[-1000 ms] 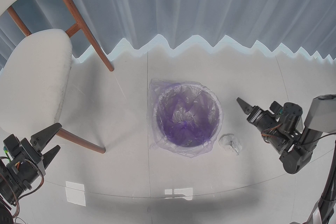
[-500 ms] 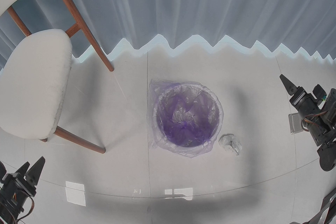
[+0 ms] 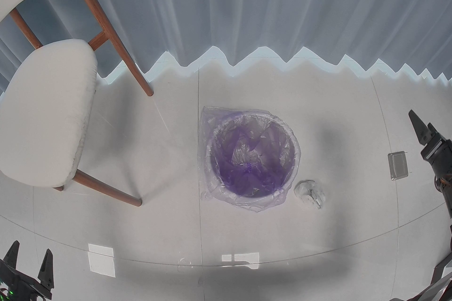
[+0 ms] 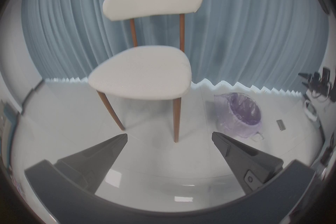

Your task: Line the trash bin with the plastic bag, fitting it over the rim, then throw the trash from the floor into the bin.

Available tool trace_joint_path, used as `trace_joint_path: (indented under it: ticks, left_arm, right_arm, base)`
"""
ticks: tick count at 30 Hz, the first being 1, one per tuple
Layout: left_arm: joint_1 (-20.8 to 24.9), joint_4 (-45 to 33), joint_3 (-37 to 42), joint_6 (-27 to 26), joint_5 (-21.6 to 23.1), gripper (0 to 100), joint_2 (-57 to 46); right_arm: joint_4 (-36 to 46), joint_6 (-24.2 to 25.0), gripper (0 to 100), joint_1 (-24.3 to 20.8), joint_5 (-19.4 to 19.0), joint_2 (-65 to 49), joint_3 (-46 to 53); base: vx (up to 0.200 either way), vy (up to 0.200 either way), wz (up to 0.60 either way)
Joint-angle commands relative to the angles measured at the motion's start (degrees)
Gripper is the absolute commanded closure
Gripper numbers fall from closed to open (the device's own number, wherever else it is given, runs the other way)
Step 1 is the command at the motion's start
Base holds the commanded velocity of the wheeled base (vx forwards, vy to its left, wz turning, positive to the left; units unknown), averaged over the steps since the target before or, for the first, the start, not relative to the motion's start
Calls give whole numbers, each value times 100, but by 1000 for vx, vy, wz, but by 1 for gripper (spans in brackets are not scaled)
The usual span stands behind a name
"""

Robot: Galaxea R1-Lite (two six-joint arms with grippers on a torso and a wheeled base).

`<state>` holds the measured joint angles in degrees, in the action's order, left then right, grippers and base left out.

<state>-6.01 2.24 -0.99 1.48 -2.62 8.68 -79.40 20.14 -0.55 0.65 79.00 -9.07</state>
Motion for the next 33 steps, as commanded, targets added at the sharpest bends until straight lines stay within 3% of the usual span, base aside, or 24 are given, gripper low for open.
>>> trace_joint_path:
  ticks: [1, 3, 6, 8, 15, 20, 27, 33]
  left_arm:
    - [-260, -66, 81, 380, -485, 0, -279]
    - [-252, -57, 81, 336, -406, 0, -279]
    - [-260, -189, 99, -262, 306, 0, -288]
    - [-243, -224, 90, -332, 376, 0, -270]
    - [-120, -224, 90, -165, 315, 0, -147]
    - [232, -216, 90, -165, 324, 0, -86]
    - [188, -251, 81, -165, 306, 0, -226]
    - [390, -251, 81, -174, 306, 0, -262]
  right_arm:
    - [109, -581, 0, 90, -223, -411, 397]
    - [144, -669, 0, 81, -372, -279, 274]
    - [364, -801, 0, 46, -451, 107, 54]
    - [451, -819, 0, 37, -451, 389, -69]
    - [355, -783, 0, -68, -451, 1514, -332]
    - [135, -748, 0, -262, -451, 2419, -719]
    - [-533, -827, 0, -332, -451, 3605, -1361]
    - [-296, -968, 0, -455, -618, 3948, -1712]
  base:
    - [0, 0, 0]
    - [0, 0, 0]
    - [0, 0, 0]
    - [0, 0, 0]
    - [0, 0, 0]
    - [-200, 0, 0]
    - [-200, 0, 0]
    - [-100, -100, 0]
